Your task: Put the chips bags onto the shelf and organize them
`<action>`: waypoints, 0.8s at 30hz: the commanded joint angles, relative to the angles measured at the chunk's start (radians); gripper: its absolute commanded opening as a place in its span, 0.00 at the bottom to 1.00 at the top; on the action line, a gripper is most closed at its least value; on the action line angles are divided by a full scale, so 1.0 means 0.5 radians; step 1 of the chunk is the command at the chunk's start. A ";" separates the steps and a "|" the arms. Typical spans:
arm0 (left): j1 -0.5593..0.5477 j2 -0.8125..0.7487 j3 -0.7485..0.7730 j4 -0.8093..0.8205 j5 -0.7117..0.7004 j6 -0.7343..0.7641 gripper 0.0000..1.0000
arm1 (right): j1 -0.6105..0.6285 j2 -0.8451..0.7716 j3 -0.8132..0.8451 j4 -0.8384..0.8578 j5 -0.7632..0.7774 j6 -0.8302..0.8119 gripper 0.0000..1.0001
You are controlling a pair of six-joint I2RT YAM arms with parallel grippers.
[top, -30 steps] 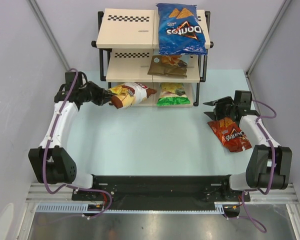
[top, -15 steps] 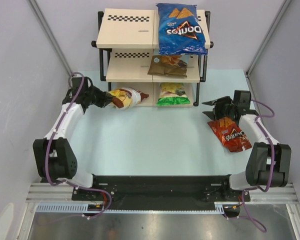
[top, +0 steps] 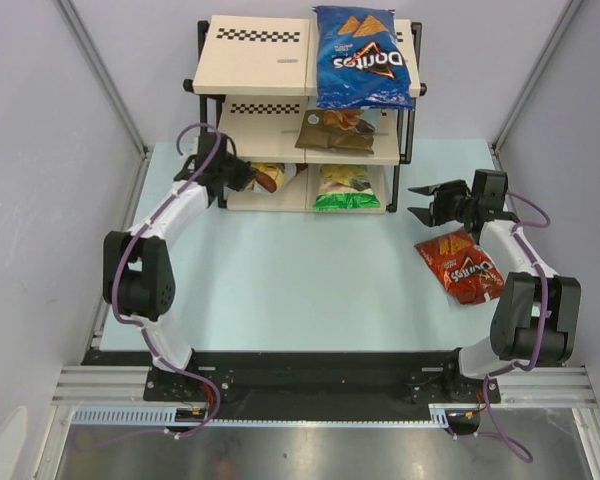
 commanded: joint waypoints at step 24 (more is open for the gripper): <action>-0.226 0.220 -0.235 -0.096 -0.565 -1.027 0.00 | -0.176 -0.070 0.101 -0.310 -0.087 -0.259 0.57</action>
